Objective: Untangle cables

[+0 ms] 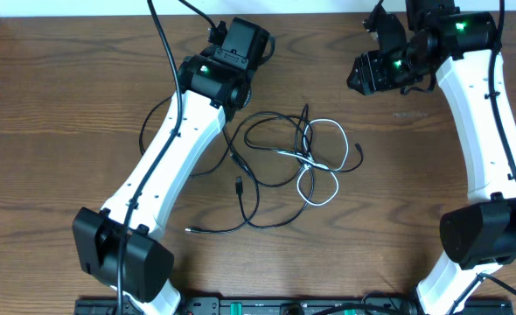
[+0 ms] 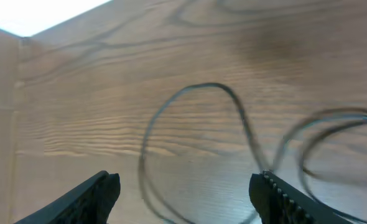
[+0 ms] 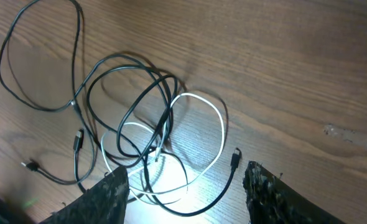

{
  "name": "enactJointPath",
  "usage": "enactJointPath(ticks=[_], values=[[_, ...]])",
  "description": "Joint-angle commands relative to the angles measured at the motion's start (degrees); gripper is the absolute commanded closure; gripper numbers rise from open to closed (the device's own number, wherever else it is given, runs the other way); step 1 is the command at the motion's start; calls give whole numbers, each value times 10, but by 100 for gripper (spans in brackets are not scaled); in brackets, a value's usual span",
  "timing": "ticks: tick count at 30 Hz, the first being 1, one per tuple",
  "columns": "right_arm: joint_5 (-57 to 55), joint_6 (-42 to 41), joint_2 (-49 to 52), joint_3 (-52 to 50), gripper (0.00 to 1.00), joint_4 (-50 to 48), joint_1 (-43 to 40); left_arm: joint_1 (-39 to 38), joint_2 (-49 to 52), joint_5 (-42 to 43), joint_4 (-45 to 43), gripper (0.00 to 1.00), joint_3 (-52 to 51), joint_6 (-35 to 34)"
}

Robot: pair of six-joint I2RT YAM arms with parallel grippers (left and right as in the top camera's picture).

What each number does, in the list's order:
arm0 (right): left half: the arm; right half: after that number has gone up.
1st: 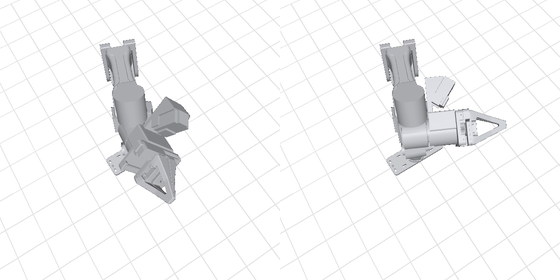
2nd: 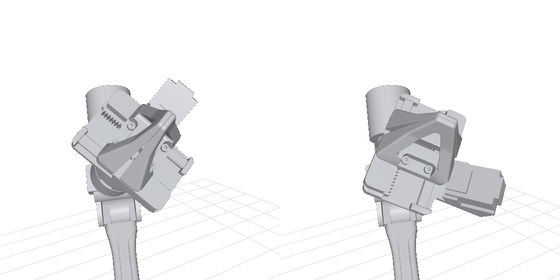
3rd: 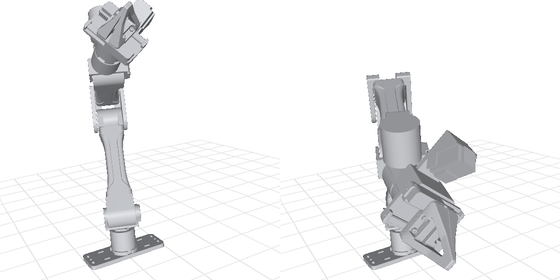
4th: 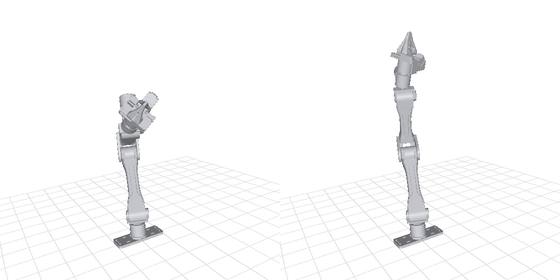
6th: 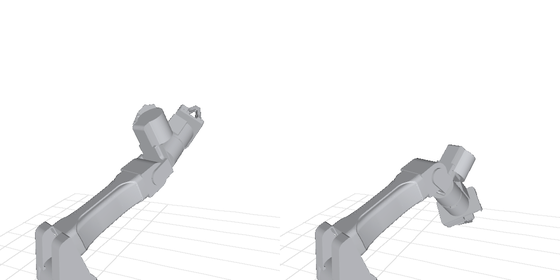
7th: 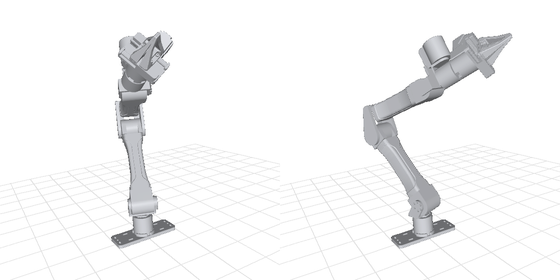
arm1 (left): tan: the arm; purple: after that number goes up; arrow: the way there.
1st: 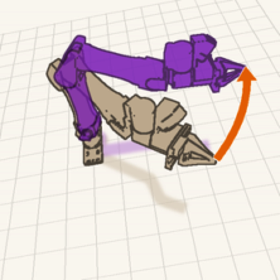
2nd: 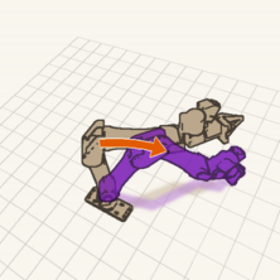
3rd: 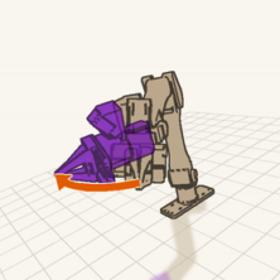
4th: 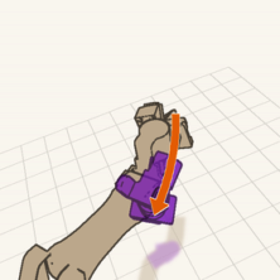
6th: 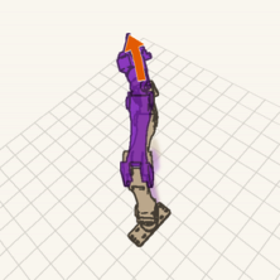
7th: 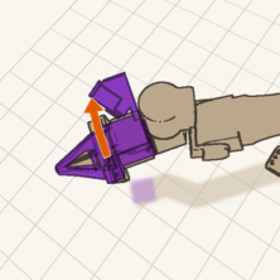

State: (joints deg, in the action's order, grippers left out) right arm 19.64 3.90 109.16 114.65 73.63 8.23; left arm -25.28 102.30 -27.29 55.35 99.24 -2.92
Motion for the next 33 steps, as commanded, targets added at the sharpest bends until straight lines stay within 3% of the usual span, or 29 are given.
enactJointPath(ticks=[1,4,12,19,23,30,33], values=[[0,-6,-2,-2,43,2,-3,2,11,203,-1,27,2,60],[0,-6,-2,-2,43,3,-3,5,13,418,-12,27,2,89],[-1,-4,-2,-2,43,8,-3,-5,64,490,-17,27,-1,82],[-1,-3,-2,-2,42,12,-3,-5,143,614,-62,27,-1,82],[-2,0,-2,-2,42,14,-3,-5,174,622,-83,29,-1,71],[-2,0,-2,-2,41,14,-3,-6,192,577,-89,43,-1,71],[-2,0,-2,-2,41,14,-3,-6,192,577,-99,43,-1,54]])
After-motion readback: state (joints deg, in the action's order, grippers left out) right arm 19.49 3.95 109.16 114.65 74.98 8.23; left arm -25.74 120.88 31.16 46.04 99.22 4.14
